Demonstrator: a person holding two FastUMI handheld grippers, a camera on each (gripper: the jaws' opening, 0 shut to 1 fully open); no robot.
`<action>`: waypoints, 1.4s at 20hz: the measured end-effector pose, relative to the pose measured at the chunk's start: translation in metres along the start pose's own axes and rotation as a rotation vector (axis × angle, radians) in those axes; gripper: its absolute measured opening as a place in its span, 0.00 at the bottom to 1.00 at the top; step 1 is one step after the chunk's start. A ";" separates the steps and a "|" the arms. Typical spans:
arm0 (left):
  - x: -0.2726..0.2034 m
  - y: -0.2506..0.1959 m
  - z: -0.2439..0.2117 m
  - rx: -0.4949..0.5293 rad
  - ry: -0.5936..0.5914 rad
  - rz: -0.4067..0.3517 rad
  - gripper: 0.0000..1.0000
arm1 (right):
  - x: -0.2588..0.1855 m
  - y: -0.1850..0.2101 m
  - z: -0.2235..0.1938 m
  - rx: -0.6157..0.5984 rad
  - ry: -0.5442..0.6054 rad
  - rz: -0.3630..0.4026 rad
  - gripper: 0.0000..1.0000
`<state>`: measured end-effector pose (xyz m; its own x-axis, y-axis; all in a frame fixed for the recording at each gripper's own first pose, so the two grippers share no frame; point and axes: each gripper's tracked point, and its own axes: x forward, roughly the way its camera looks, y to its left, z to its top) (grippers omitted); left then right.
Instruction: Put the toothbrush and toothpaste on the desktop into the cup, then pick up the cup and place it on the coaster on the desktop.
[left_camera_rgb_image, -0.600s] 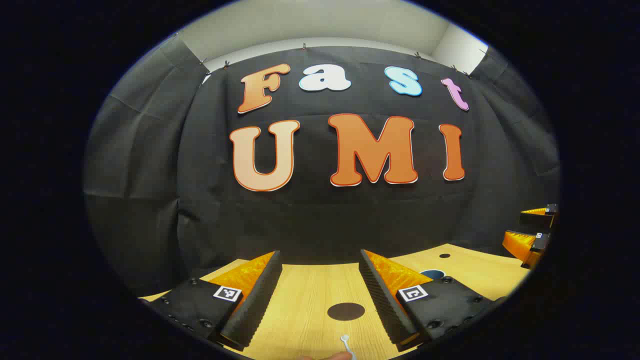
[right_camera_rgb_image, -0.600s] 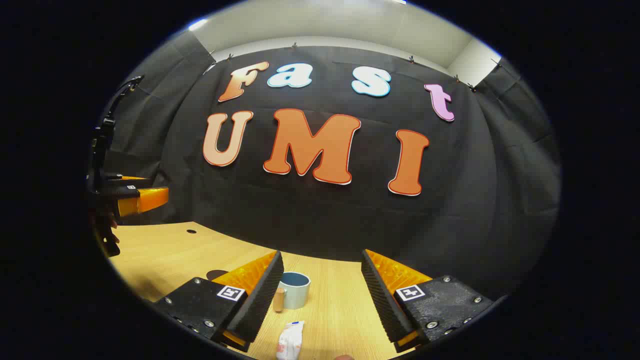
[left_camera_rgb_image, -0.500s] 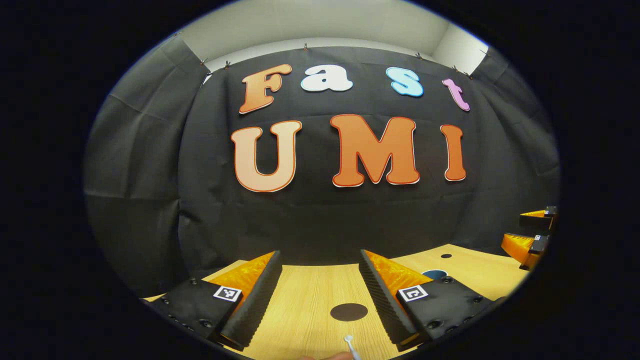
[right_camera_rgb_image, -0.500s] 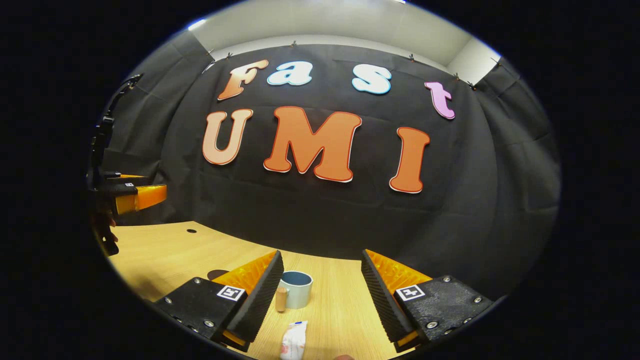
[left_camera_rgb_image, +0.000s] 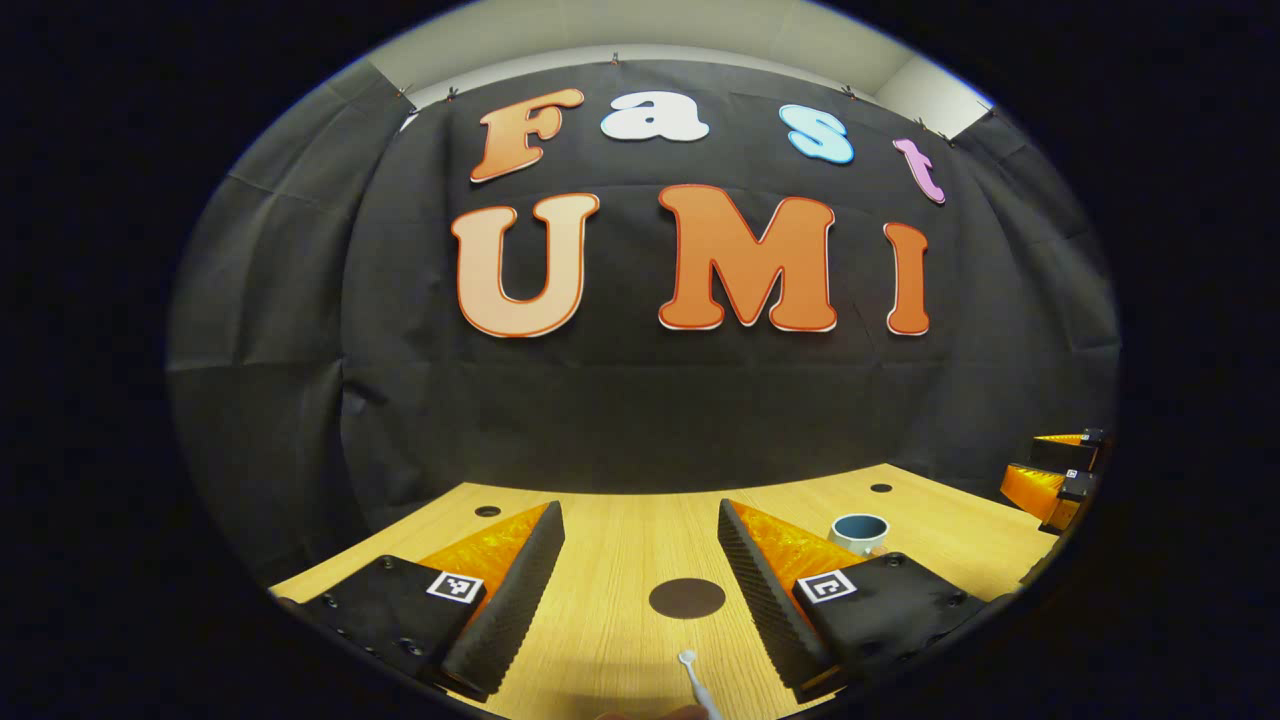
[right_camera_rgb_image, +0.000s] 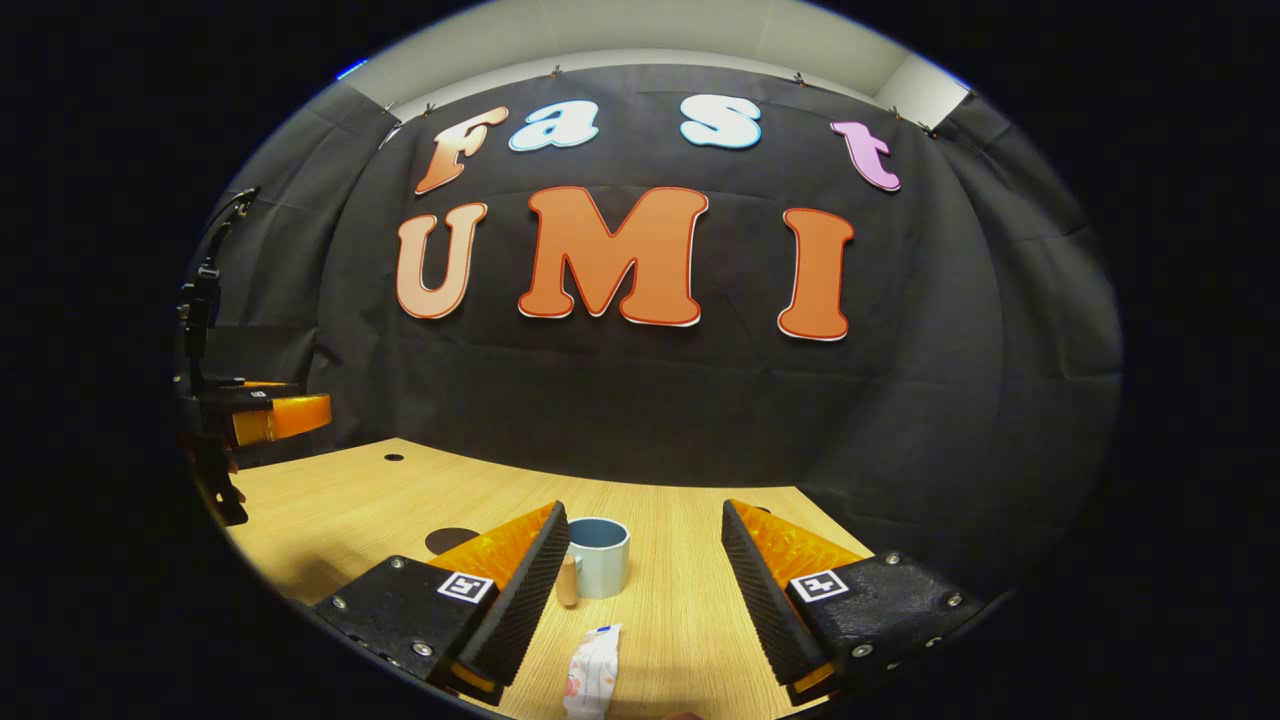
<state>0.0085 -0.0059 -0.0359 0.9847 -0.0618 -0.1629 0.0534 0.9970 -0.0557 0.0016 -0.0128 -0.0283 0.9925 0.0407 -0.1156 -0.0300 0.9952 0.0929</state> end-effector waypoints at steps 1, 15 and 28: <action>0.000 -0.002 -0.002 -0.012 0.013 -0.010 0.98 | -0.002 -0.001 0.003 -0.001 0.001 0.001 0.92; 0.016 -0.026 -0.103 -0.001 0.404 -0.076 0.99 | 0.001 0.021 -0.100 0.106 0.440 0.085 0.92; 0.000 -0.008 -0.175 0.007 0.706 -0.090 0.99 | -0.005 0.060 -0.162 0.014 0.715 0.143 0.91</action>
<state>-0.0210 -0.0223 -0.2077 0.6338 -0.1569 -0.7575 0.1327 0.9868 -0.0933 -0.0246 0.0609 -0.1826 0.6586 0.2235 -0.7185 -0.1477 0.9747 0.1677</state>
